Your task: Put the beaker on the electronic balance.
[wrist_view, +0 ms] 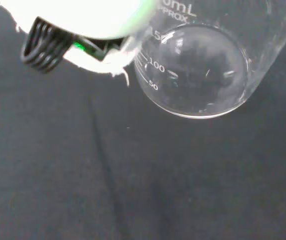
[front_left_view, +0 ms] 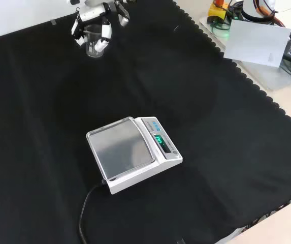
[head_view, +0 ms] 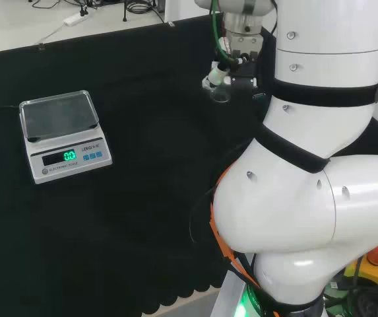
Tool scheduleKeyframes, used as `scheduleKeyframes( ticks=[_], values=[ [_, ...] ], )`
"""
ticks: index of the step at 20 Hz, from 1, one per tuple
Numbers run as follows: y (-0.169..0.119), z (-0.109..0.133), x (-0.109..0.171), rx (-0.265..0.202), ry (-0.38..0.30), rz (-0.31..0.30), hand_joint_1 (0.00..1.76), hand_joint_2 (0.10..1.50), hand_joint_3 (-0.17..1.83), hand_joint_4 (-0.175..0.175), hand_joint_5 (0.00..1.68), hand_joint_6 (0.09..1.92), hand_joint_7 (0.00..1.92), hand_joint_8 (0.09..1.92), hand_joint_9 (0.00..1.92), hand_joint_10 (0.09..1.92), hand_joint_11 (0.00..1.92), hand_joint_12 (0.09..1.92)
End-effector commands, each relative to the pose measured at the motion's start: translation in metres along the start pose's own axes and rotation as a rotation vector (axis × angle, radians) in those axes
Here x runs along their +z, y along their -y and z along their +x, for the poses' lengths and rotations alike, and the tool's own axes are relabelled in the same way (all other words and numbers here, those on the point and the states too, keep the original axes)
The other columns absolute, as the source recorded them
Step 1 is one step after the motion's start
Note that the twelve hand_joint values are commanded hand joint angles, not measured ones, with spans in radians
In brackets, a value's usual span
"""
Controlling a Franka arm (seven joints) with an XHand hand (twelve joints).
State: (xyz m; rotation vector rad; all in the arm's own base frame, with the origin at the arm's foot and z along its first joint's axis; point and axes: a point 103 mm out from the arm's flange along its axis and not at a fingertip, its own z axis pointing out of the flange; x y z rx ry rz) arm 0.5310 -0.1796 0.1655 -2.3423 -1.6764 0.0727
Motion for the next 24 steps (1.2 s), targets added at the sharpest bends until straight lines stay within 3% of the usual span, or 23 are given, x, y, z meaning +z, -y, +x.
scheduleKeyframes(
  ticks=[1,7,9,24],
  values=[
    [0.001,0.033,-0.004,-0.042,0.021,0.003,1.16,0.50,0.80,-0.052,0.75,1.04,1.00,0.76,1.25,0.51,0.95,1.15],
    [0.004,0.064,-0.009,-0.082,0.021,-0.002,1.16,0.50,0.80,-0.053,0.75,1.04,1.00,0.76,1.26,0.51,0.96,1.15],
    [0.004,0.075,-0.009,-0.109,0.057,0.013,1.16,0.50,0.80,-0.055,0.75,1.04,1.00,0.76,1.26,0.51,0.97,1.15],
    [0.011,0.146,-0.019,-0.168,0.065,0.008,1.17,0.50,0.80,-0.059,0.76,1.05,1.00,0.77,1.27,0.52,0.98,1.13]
  ],
)
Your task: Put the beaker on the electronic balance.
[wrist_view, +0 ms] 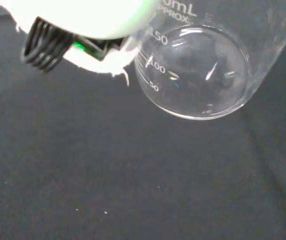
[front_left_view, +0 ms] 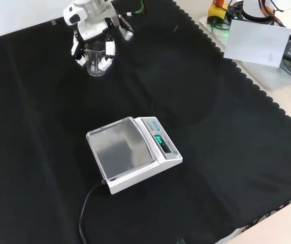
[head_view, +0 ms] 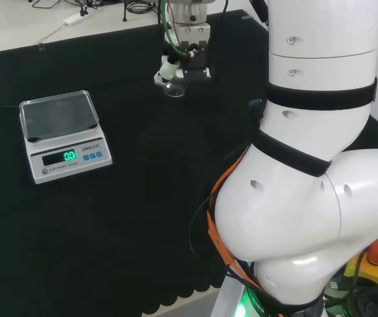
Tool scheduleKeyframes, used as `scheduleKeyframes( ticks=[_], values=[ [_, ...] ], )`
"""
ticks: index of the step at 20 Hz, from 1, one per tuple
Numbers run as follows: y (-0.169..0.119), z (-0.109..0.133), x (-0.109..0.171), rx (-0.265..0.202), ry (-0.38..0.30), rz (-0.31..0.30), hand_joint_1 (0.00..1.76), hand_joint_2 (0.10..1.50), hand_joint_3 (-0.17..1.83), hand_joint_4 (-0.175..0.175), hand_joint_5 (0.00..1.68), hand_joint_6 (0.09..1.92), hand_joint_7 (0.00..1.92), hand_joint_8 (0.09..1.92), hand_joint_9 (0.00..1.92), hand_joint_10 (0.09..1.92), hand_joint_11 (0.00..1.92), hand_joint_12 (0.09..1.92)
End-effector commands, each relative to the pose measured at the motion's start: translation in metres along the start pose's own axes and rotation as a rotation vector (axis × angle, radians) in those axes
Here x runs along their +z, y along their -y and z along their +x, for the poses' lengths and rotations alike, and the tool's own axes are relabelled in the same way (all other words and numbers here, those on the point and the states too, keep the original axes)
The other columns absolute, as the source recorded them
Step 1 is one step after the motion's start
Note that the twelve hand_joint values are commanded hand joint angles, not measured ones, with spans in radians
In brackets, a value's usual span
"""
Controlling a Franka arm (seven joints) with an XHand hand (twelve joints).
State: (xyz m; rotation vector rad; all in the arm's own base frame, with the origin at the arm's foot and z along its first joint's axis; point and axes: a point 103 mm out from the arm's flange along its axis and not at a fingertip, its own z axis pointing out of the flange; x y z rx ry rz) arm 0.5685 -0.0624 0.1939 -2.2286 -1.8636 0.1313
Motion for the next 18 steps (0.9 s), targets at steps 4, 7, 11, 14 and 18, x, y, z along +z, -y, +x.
scheduleKeyframes(
  ticks=[4,7,11,14,18],
  values=[
    [0.002,0.038,-0.012,-0.042,0.015,-0.002,1.17,0.50,0.80,-0.060,0.76,1.05,1.01,0.77,1.27,0.52,0.99,1.12],
    [0.002,0.055,-0.014,-0.059,0.028,0.000,1.17,0.50,0.81,-0.063,0.76,1.05,1.01,0.77,1.27,0.52,1.00,1.12],
    [0.000,0.080,-0.015,-0.084,0.048,-0.001,1.18,0.50,0.81,-0.066,0.76,1.04,1.01,0.77,1.27,0.52,1.00,1.11],
    [0.018,0.058,-0.030,-0.116,0.022,-0.010,1.18,0.50,0.81,-0.068,0.77,1.04,1.01,0.77,1.27,0.52,1.01,1.11],
    [0.010,0.117,-0.025,-0.148,0.067,-0.010,1.18,0.50,0.81,-0.069,0.77,1.05,1.01,0.78,1.28,0.52,1.01,1.10]
  ],
)
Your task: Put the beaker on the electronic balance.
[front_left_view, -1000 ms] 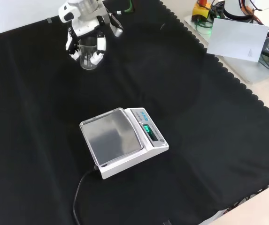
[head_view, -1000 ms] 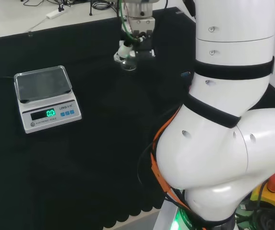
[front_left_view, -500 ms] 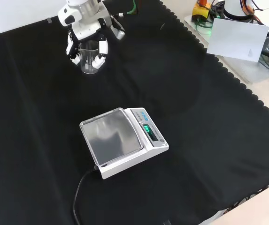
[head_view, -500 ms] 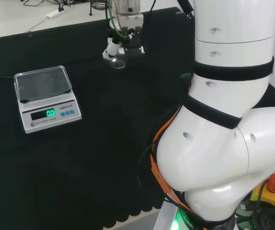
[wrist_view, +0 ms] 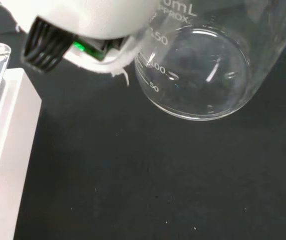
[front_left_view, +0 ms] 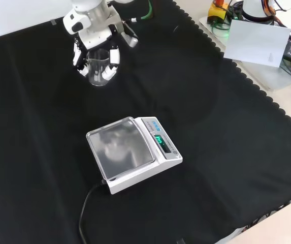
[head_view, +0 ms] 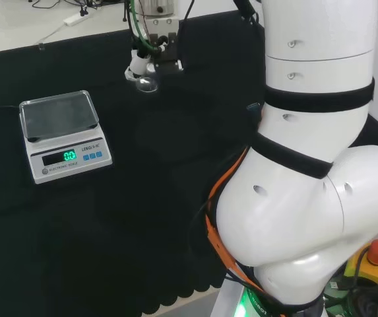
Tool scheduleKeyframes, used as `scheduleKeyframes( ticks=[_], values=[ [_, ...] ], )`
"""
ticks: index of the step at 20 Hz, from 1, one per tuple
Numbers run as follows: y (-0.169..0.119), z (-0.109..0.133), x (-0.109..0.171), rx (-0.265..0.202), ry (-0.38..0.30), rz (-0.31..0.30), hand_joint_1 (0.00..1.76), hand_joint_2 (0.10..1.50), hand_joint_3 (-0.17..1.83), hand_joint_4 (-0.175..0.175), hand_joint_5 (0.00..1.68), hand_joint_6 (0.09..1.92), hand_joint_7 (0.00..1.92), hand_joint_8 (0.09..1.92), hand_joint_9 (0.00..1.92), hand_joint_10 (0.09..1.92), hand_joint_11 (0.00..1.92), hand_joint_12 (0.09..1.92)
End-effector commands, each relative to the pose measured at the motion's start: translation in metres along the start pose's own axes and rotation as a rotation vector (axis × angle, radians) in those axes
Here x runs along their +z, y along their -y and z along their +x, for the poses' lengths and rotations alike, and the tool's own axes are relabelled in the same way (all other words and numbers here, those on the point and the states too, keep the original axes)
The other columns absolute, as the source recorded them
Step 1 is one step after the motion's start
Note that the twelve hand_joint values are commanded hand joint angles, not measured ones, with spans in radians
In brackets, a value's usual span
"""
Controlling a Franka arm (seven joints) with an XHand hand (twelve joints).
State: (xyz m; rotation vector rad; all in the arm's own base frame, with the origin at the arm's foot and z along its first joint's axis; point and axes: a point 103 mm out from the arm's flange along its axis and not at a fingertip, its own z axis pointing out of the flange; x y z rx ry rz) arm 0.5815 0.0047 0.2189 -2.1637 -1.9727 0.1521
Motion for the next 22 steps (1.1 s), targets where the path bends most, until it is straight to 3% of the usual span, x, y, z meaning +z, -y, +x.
scheduleKeyframes(
  ticks=[1,7,12,16,22],
  values=[
    [0.000,0.060,-0.007,-0.068,0.041,-0.004,1.18,0.50,0.81,-0.070,0.77,1.05,1.01,0.78,1.28,0.53,1.01,1.10],
    [-0.002,0.114,-0.005,-0.106,0.063,-0.021,1.18,0.50,0.81,-0.073,0.78,1.04,1.02,0.78,1.28,0.53,1.02,1.10],
    [-0.004,0.141,-0.001,-0.140,0.075,-0.011,1.18,0.50,0.81,-0.074,0.79,1.04,1.02,0.78,1.28,0.53,1.03,1.09],
    [-0.006,0.169,0.004,-0.136,0.116,-0.004,1.18,0.50,0.81,-0.077,0.79,1.04,1.02,0.79,1.28,0.54,1.04,1.09],
    [-0.006,0.195,0.012,-0.198,0.102,0.009,1.18,0.50,0.81,-0.079,0.80,1.04,1.02,0.79,1.28,0.54,1.05,1.08]
  ],
)
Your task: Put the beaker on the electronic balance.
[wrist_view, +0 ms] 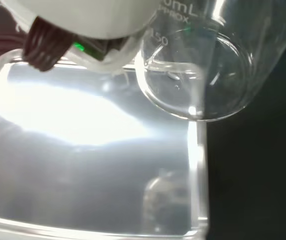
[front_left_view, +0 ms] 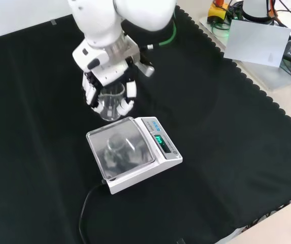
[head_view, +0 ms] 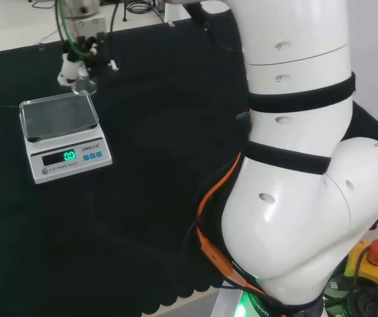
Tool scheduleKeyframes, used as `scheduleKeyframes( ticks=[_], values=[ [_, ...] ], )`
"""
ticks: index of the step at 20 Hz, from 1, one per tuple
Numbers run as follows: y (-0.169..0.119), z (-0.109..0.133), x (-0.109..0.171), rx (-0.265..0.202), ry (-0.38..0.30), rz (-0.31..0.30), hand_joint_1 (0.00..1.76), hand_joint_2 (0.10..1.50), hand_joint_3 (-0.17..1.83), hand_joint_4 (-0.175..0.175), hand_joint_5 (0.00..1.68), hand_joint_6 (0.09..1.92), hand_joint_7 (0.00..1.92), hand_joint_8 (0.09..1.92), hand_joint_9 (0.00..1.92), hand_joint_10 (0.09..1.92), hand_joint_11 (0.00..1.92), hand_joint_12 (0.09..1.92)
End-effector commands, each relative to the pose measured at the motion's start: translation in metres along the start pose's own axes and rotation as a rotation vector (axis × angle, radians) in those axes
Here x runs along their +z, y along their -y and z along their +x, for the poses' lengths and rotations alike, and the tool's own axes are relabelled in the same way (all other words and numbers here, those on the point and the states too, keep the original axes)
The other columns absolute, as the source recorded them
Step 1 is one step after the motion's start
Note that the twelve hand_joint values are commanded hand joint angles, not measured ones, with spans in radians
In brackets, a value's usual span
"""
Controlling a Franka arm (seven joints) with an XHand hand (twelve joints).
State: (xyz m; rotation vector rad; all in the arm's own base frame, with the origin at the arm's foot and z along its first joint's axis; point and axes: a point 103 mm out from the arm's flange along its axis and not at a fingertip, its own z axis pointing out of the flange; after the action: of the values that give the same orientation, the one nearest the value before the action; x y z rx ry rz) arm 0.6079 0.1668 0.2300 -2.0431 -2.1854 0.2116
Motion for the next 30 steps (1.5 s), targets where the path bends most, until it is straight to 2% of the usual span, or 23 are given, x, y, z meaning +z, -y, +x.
scheduleKeyframes(
  ticks=[1,15,20,24,26,28,30],
  values=[
    [-0.002,0.034,0.014,-0.053,0.012,0.032,1.19,0.50,0.81,-0.080,0.80,1.04,1.02,0.79,1.28,0.54,1.05,1.08],
    [-0.023,0.055,0.055,-0.090,0.026,0.088,1.19,0.51,0.81,-0.084,0.81,1.04,1.02,0.79,1.28,0.55,1.06,1.07],
    [-0.028,0.059,0.064,-0.105,0.032,0.104,1.19,0.51,0.81,-0.084,0.82,1.04,1.02,0.80,1.27,0.56,1.06,1.06],
    [-0.031,0.059,0.067,-0.099,0.032,0.111,1.19,0.51,0.82,-0.083,0.82,1.04,1.02,0.80,1.27,0.56,1.05,1.06],
    [-0.031,0.058,0.066,-0.103,0.021,0.123,1.17,0.50,0.83,-0.066,0.73,1.07,0.99,0.78,1.23,0.56,0.97,1.11],
    [-0.027,0.054,0.063,-0.125,0.032,0.125,1.12,0.47,0.83,-0.045,0.59,1.06,0.88,0.79,1.12,0.58,0.84,1.19],
    [-0.024,0.053,0.059,-0.119,0.033,0.120,1.05,0.45,0.79,-0.034,0.42,0.91,0.74,0.80,0.99,0.63,0.69,1.26]
  ],
)
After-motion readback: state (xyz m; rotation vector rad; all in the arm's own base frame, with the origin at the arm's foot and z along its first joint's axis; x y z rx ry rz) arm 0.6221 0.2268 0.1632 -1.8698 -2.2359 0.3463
